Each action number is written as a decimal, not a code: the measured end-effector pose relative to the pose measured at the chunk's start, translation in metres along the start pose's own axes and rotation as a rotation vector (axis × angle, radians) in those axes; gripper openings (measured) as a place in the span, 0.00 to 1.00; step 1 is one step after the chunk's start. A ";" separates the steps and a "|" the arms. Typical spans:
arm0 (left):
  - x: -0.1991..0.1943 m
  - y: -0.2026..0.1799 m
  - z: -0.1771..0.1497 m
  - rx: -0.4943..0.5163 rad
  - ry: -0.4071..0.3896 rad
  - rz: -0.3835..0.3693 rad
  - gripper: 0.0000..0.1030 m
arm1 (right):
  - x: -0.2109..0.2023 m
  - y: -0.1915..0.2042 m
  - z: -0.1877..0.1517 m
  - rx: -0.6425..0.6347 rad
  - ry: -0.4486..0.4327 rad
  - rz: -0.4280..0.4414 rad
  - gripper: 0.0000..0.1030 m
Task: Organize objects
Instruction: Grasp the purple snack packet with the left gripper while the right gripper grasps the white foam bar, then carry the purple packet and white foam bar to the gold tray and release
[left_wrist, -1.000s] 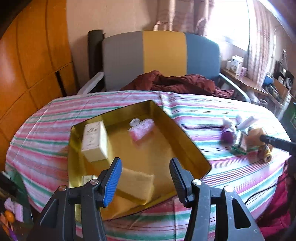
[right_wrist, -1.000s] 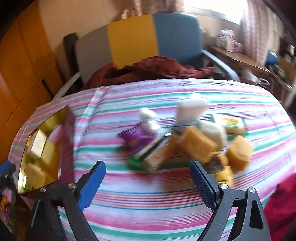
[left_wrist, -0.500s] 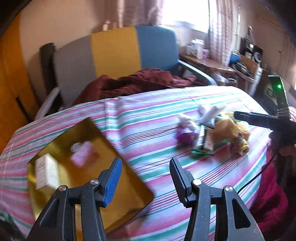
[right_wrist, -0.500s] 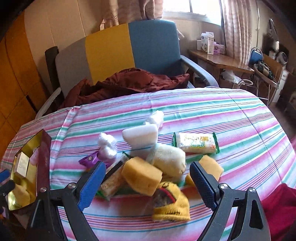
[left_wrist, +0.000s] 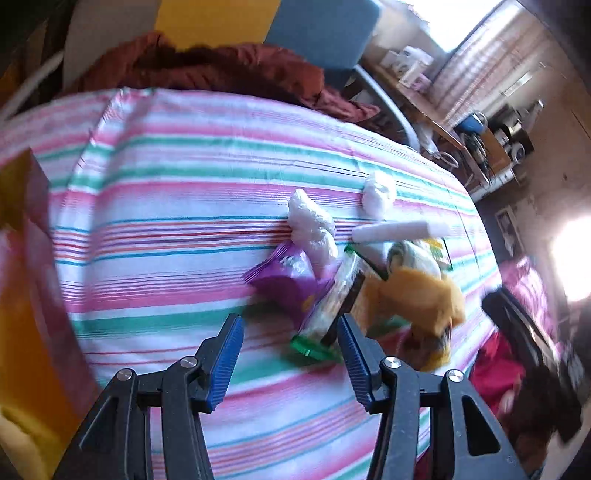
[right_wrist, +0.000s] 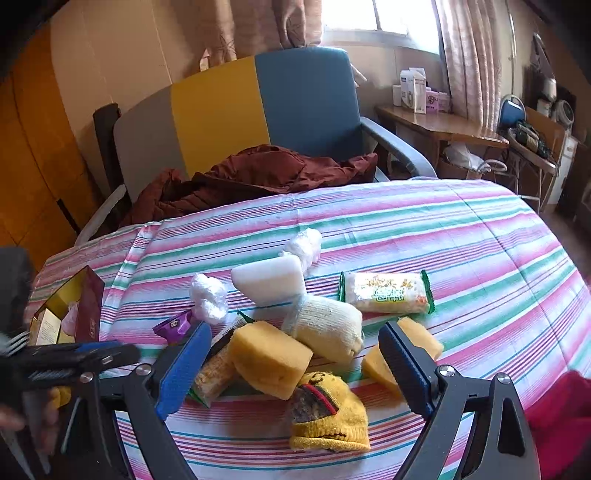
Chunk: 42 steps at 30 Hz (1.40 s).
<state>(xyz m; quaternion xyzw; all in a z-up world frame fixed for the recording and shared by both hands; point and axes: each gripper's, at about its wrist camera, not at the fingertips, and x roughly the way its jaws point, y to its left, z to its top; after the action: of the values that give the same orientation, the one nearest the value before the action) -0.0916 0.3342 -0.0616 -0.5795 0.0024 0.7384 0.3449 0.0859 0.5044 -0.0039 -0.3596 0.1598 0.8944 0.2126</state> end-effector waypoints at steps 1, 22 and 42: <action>0.006 0.000 0.004 -0.017 0.003 -0.003 0.51 | -0.001 0.000 0.000 -0.001 -0.001 0.001 0.90; 0.038 0.005 0.003 0.145 -0.024 0.111 0.36 | 0.013 -0.007 -0.001 0.038 0.035 -0.003 0.90; -0.007 0.017 -0.024 0.140 -0.081 0.069 0.35 | 0.077 0.041 0.039 -0.152 0.100 -0.057 0.55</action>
<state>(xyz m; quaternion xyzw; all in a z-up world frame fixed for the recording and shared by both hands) -0.0786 0.3078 -0.0701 -0.5233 0.0600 0.7706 0.3589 -0.0064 0.5068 -0.0265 -0.4232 0.0915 0.8786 0.2017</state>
